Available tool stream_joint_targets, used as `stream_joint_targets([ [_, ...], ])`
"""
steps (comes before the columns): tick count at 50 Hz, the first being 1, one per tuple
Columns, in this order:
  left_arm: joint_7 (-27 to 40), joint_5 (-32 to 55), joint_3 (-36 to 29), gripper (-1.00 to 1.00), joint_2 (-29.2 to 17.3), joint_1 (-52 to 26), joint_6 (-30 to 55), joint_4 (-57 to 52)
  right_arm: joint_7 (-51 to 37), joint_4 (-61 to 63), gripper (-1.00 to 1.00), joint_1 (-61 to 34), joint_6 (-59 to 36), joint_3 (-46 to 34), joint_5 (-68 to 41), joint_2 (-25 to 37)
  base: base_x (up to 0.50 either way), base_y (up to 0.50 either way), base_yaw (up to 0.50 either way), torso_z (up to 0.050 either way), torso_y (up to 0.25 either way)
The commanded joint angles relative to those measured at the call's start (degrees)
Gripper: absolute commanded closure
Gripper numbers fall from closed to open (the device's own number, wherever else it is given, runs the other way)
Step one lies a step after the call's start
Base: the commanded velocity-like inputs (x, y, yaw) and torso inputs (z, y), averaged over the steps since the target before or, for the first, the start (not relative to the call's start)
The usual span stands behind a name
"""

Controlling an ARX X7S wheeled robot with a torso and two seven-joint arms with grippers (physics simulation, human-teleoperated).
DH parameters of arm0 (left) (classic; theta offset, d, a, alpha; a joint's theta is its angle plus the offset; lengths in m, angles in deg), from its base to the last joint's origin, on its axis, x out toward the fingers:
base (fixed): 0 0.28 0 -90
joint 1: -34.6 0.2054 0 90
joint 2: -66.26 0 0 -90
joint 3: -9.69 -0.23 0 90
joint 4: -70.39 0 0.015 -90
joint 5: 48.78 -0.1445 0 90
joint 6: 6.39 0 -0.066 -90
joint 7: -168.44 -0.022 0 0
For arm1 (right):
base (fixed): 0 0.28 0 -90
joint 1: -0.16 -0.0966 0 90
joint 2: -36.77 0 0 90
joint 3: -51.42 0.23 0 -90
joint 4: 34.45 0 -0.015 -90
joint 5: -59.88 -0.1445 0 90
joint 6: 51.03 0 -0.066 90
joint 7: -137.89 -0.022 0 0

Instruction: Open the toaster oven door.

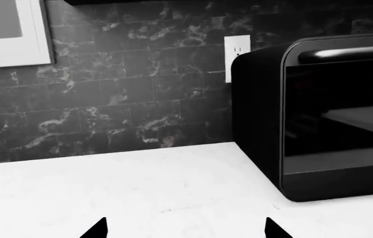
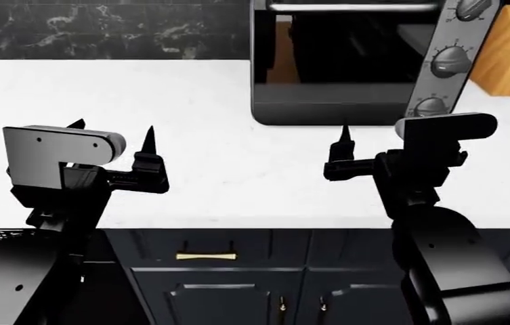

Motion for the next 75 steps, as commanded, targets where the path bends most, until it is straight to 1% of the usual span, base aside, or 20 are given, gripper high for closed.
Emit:
stream_joint_targets([
  [1, 0.3, 0.4, -0.1, -1.00, -0.2, -0.1, 0.3, -0.3, -0.1, 0.3, -1.00, -0.2, -0.4, -0.1, -0.5, 0.3, 0.38, 0.00, 0.00, 0.000, 0.000],
  [8, 0.4, 0.7, 0.1, -1.00, -0.4, 0.0, 0.4, -0.7, -0.2, 0.9, -1.00, -0.1, -0.8, -0.2, -0.8, 0.6, 0.37, 0.00, 0.00, 0.000, 0.000],
  [14, 0.5, 0.8, 0.0, -1.00, -0.5, 0.1, 0.3, -0.7, 0.2, 1.4, -1.00, -0.7, -1.0, -1.8, 0.0, 1.9, 0.01, 0.00, 0.00, 0.000, 0.002],
  [18, 0.5, 0.8, 0.0, -1.00, -0.6, 0.3, 0.0, -0.5, 1.7, 2.2, -1.00, -2.9, -2.2, -6.9, 3.2, 6.0, 0.00, 0.00, 0.00, 0.000, 0.000],
  [22, 0.4, 0.6, -0.4, -1.00, -0.6, 0.8, -1.0, 0.2, 4.7, 3.9, -1.00, -7.6, -5.7, -13.4, 7.3, 12.2, 0.00, 0.00, 0.00, 0.000, 0.000],
  [26, 0.2, 0.5, -0.9, -1.00, -0.7, 0.8, -1.7, 0.9, 8.3, 5.5, -1.00, -14.2, -9.0, -19.7, 11.3, 18.1, 0.00, 0.00, 0.00, 0.000, 0.000],
  [31, 0.2, 0.5, -1.2, -1.00, -0.8, 0.9, -1.9, 1.0, 16.1, 6.5, -1.00, -24.8, -11.5, -29.2, 15.8, 25.1, 0.00, 0.00, 0.00, 0.000, 0.000],
  [37, 0.1, 0.8, -1.1, -1.00, -1.0, 1.2, -2.2, 1.0, 23.8, 6.2, -1.00, -34.0, -11.0, -37.9, 20.1, 30.3, 0.00, 0.00, 0.00, 0.000, 0.000],
  [42, 0.1, 0.9, -1.2, -1.00, -1.1, 1.3, -2.3, 1.1, 28.0, 4.2, -1.00, -39.2, -8.8, -42.5, 22.9, 32.5, 0.00, 0.00, 0.00, 0.000, 0.000],
  [48, 0.2, 0.8, -1.6, -1.00, -1.3, 1.1, -2.5, 1.3, 31.2, -1.9, -1.00, -45.1, -1.9, -48.6, 27.0, 33.1, 0.00, 0.00, 0.00, 0.000, 0.000],
  [55, 0.3, 0.9, -1.9, -1.00, -1.5, 1.4, -2.8, 1.2, 32.9, -8.7, -1.00, -49.1, 4.8, -53.7, 30.4, 31.6, 0.00, 0.00, 0.00, 0.000, 0.000],
  [65, 0.4, 1.3, -1.0, -1.00, -2.0, 2.3, -2.6, 0.3, 32.1, -18.2, -1.00, -51.3, 10.6, -56.3, 31.4, 28.5, 0.00, 0.00, 0.00, 0.000, 0.000],
  [75, 0.6, 1.4, -1.4, -1.00, -2.2, 2.2, -2.7, 0.4, 29.9, -26.2, -1.00, -52.4, 13.7, -57.0, 31.6, 25.3, 0.00, 0.00, 0.00, 0.000, 0.000],
])
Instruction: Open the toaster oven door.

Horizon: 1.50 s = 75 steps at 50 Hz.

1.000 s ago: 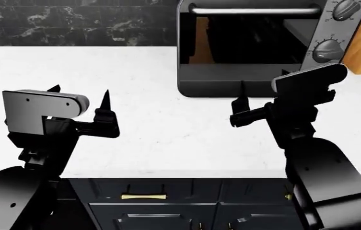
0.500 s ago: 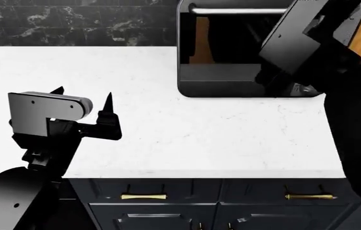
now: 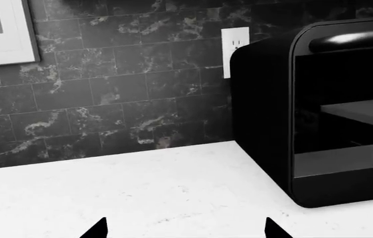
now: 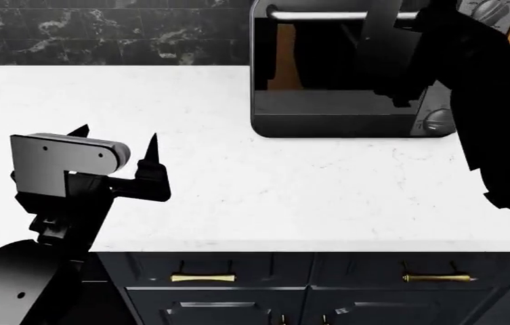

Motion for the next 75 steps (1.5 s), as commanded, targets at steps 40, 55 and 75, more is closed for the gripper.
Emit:
stream_joint_targets([
  [40, 0.7, 0.2, -0.8, -1.00, -1.6, 0.0, -0.8, 1.3, -7.7, -37.1, -1.00, -5.2, 16.1, -3.6, -1.0, -15.0, 0.00, 0.00, 0.00, 0.000, 0.000],
  [55, 0.8, 0.1, -1.5, -1.00, -2.0, -0.2, -1.2, 2.2, -10.3, -50.4, -1.00, -7.9, 22.8, -4.2, -1.5, -19.9, 0.00, 0.00, 0.00, 0.000, 0.000],
  [75, 1.0, -0.1, -2.4, -1.00, -2.2, -0.4, -2.1, 3.7, -11.0, -56.8, 1.00, -8.6, 26.5, -4.5, -2.0, -21.8, 0.00, 0.00, 0.00, 0.000, 0.000],
])
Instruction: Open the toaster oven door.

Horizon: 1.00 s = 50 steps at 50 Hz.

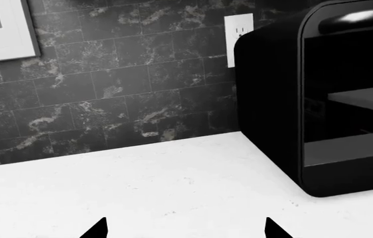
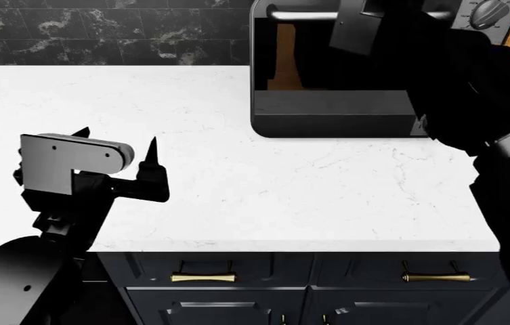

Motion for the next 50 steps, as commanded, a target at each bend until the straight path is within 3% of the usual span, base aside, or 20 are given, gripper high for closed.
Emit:
stream_joint_targets([
  [1, 0.1, 0.0, -0.4, -1.00, -0.1, -0.1, -0.3, 0.5, -0.1, -2.2, 1.00, -0.1, 1.3, -0.1, -0.3, -0.6, 0.00, 0.00, 0.00, 0.000, 0.000],
  [11, 0.2, 0.2, -0.5, -1.00, -0.3, -0.1, -0.6, 0.6, 0.8, 1.7, 1.00, 0.9, 0.0, -0.1, -0.2, 1.4, 0.00, 0.00, 0.00, 0.000, 0.000],
  [50, 1.0, 1.4, -1.2, -1.00, -0.1, -0.6, -0.4, -0.7, 9.9, 60.9, 1.00, 14.8, -23.2, 5.7, -1.6, 28.5, 0.00, 0.00, 0.00, 0.000, 0.001],
])
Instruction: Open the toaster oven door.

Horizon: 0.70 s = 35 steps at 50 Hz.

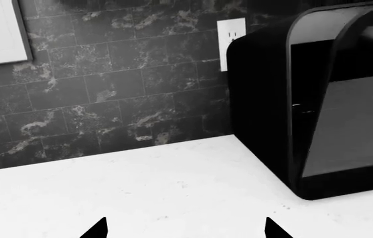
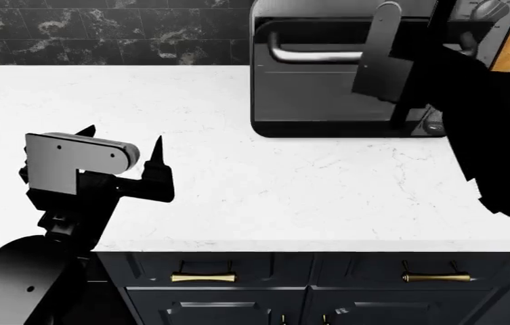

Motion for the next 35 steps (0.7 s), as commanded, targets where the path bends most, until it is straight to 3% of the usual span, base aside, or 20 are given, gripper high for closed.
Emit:
stream_joint_targets([
  [1, 0.2, 0.4, -0.1, -1.00, 0.0, -0.3, 0.1, -0.4, 0.6, 15.6, 1.00, 4.0, -5.4, 2.8, 1.0, 7.9, 0.00, 0.00, 0.00, 0.000, 0.000],
  [17, 0.3, 0.9, -0.1, -1.00, -0.1, -0.3, -0.2, -0.4, 0.3, 31.1, 1.00, 10.7, -11.2, 5.0, -1.1, 16.2, 0.00, 0.00, 0.00, 0.000, 0.003],
  [35, 0.7, 1.4, -0.4, -1.00, -0.2, -0.4, 0.3, -1.3, -7.8, 42.5, 1.00, 22.6, -14.6, 8.1, -6.1, 24.6, 0.00, 0.00, 0.00, 0.001, 0.006],
])
